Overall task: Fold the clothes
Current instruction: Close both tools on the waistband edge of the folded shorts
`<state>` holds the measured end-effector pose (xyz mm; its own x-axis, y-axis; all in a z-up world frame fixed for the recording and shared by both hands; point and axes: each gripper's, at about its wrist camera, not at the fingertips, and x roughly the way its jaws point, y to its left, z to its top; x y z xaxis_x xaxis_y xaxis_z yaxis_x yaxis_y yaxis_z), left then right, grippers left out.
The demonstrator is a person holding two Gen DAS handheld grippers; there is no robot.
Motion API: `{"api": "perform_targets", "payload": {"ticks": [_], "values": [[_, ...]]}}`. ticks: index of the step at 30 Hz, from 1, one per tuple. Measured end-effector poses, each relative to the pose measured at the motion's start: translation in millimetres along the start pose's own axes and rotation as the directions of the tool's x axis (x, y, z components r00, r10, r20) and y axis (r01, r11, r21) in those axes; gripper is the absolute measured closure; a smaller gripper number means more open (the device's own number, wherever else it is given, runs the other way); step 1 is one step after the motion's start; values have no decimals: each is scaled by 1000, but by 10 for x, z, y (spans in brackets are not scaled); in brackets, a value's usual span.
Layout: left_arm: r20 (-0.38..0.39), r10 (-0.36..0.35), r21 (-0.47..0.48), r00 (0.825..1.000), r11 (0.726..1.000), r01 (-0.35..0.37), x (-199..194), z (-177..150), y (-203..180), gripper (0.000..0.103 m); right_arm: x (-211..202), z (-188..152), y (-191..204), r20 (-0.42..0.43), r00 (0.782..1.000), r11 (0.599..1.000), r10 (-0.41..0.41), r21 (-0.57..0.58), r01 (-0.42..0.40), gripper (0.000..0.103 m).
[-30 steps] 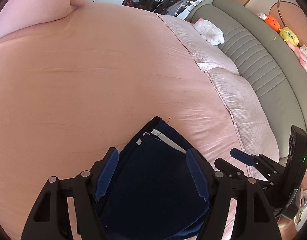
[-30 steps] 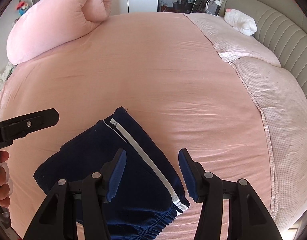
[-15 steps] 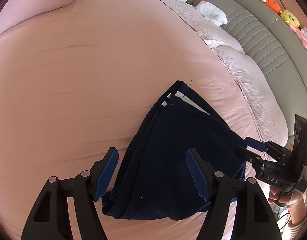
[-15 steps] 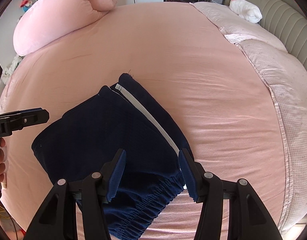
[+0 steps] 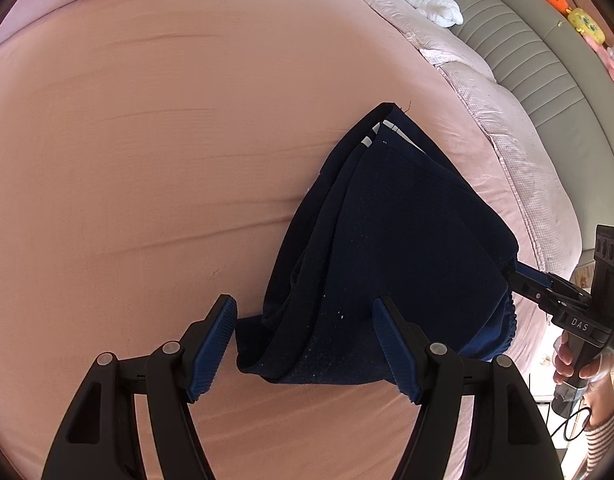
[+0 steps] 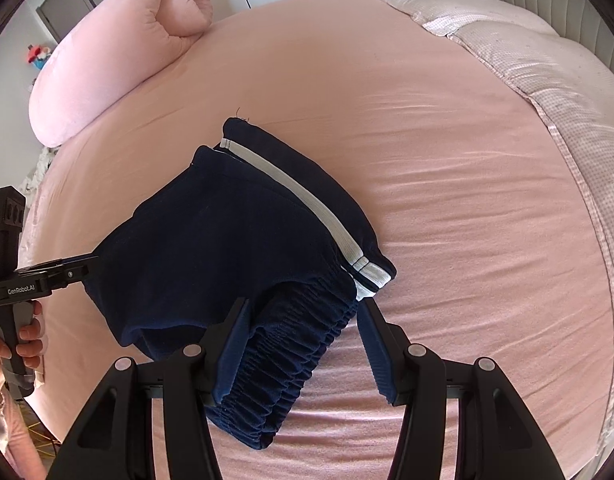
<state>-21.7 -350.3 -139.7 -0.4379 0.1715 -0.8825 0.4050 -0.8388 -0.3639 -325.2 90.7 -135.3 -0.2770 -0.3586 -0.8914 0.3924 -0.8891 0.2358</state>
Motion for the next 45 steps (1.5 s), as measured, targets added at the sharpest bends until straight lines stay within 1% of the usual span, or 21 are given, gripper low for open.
{"api": "perform_targets", "payload": {"ticks": [3, 6, 10, 13, 17, 20, 23, 26, 29, 32, 39, 41, 45], "values": [[-12, -7, -1, 1000, 1000, 7, 10, -44, 26, 34, -12, -91, -20, -14, 1000, 1000, 24, -2, -24, 49], [-15, -14, -12, 1000, 1000, 14, 12, -83, 64, 34, -14, -195, -51, -23, 999, 1000, 30, 5, -30, 49], [-31, -23, -26, 999, 999, 22, 49, -122, 111, 34, 2, -332, -155, -34, 996, 993, 86, 82, -83, 48], [-28, -22, -26, 999, 999, 21, 61, -146, 119, 34, -10, -376, -226, -34, 993, 987, 115, 119, -110, 45], [-30, -41, -48, 999, 998, 40, 65, -154, 145, 34, -30, -429, -320, -31, 988, 975, 152, 166, -145, 45], [-25, -61, -72, 998, 996, 59, 60, -160, 177, 32, -31, -505, -378, -31, 980, 960, 198, 210, -187, 45], [-20, -95, -103, 995, 990, 93, 60, -163, 199, 30, -29, -592, -415, -27, 966, 937, 258, 249, -243, 44], [-14, -111, -135, 994, 985, 108, 70, -156, 207, 29, 10, -661, -400, -38, 957, 922, 289, 279, -267, 43], [-8, -163, -178, 987, 971, 159, 83, -148, 221, 29, 106, -652, -322, -44, 949, 911, 313, 297, -287, 43], [-5, -183, -198, 983, 964, 178, 98, -146, 214, 29, 104, -674, -282, -40, 948, 911, 314, 295, -289, 43], [18, -211, -221, 977, 952, 209, 194, -65, 100, 29, 235, -555, -148, -23, 949, 906, 314, 305, -292, 42], [17, -214, -216, 977, 953, 212, 223, -45, 55, 30, 260, -527, -132, -22, 949, 903, 313, 315, -291, 40], [23, -207, -208, 978, 956, 207, 272, -32, -50, 30, 262, -499, -137, -14, 947, 893, 321, 337, -298, 40]]}}
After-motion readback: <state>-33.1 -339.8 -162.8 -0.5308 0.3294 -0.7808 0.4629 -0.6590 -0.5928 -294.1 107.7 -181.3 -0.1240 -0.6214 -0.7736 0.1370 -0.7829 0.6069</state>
